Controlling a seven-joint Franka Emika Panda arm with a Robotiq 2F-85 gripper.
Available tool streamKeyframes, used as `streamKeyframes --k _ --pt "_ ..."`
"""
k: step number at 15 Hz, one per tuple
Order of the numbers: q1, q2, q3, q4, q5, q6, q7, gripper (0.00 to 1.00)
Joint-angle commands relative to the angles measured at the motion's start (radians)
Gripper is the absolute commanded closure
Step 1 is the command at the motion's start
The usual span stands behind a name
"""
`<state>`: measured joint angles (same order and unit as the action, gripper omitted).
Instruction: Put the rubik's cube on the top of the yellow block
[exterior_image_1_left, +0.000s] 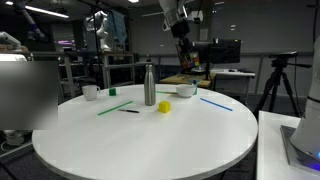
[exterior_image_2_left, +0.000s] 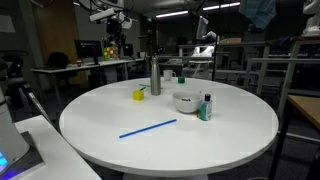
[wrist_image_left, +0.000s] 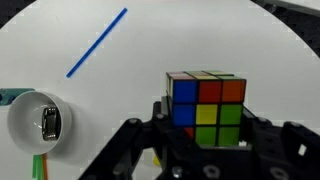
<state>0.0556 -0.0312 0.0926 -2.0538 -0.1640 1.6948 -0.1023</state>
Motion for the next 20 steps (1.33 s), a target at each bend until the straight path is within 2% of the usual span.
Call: streamKeyframes --k 1,2,3,4,6,12,17,20 --pt "0.008 0.159 -0.007 0.192 -0.023 -0.156 0.092 0.66" --pt "0.009 0.193 -0.011 0.221 -0.045 -0.175 0.141 0.66" --pt "0.007 0.2 -0.018 0.212 -0.051 -0.076 0.179 0.66" --pt "0.01 0.23 -0.023 0.239 -0.068 -0.094 0.201 0.66" --pt "0.008 0.275 -0.034 0.28 -0.038 -0.099 0.248 0.66" --pt "-0.004 0.336 -0.051 0.345 0.111 0.014 0.31 0.66" --pt "-0.011 0.33 -0.062 0.316 0.187 0.095 0.304 0.66" --pt "-0.009 0.31 -0.073 0.274 0.186 0.152 0.305 0.66"
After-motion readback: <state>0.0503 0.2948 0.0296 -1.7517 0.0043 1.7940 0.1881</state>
